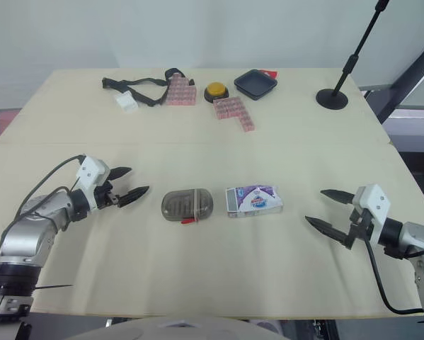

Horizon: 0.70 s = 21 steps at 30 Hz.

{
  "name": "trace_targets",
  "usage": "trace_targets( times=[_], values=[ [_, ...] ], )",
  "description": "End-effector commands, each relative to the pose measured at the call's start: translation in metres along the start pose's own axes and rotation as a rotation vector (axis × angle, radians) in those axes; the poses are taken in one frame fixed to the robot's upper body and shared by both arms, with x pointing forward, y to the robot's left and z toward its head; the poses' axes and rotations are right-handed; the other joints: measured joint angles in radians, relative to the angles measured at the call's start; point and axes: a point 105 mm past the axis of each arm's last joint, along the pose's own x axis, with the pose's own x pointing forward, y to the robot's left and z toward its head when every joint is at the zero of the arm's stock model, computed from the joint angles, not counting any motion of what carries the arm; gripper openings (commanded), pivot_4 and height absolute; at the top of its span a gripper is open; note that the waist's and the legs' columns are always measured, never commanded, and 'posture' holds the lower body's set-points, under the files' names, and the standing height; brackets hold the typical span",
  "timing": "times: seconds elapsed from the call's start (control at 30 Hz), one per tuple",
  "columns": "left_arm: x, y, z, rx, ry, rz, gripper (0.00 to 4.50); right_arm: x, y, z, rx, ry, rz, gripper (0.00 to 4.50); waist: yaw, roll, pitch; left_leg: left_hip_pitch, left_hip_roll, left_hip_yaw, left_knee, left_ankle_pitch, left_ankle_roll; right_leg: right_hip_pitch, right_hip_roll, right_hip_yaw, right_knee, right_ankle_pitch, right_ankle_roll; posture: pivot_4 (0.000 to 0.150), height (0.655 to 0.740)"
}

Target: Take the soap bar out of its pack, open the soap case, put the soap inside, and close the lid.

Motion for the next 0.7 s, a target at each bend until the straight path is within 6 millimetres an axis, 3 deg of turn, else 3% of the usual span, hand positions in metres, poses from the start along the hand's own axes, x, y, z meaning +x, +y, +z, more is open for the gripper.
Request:
trace_targets(
  times=[0.03, 0.7],
  values=[
    [-0.003, 0.0, 0.01, 0.045, -0.034, 0.009, 4.47, -0.005, -0.004, 0.007, -0.021, -0.016, -0.013, 4.5, 0.0, 0.0, 0.0, 0.0, 0.0, 0.0, 0.0, 0.0, 0.0, 0.0, 0.0, 0.0, 0.0, 0.0, 0.0, 0.15, 0.74],
    [0.002, -0.001, 0.022, 0.04, -0.133, -0.019, 4.47, -0.014, -0.008, 0.0, -0.062, 0.05, -0.013, 4.5, 0.0, 0.0, 0.0, 0.0, 0.0, 0.0, 0.0, 0.0, 0.0, 0.0, 0.0, 0.0, 0.0, 0.0, 0.0, 0.15, 0.74]
  ],
)
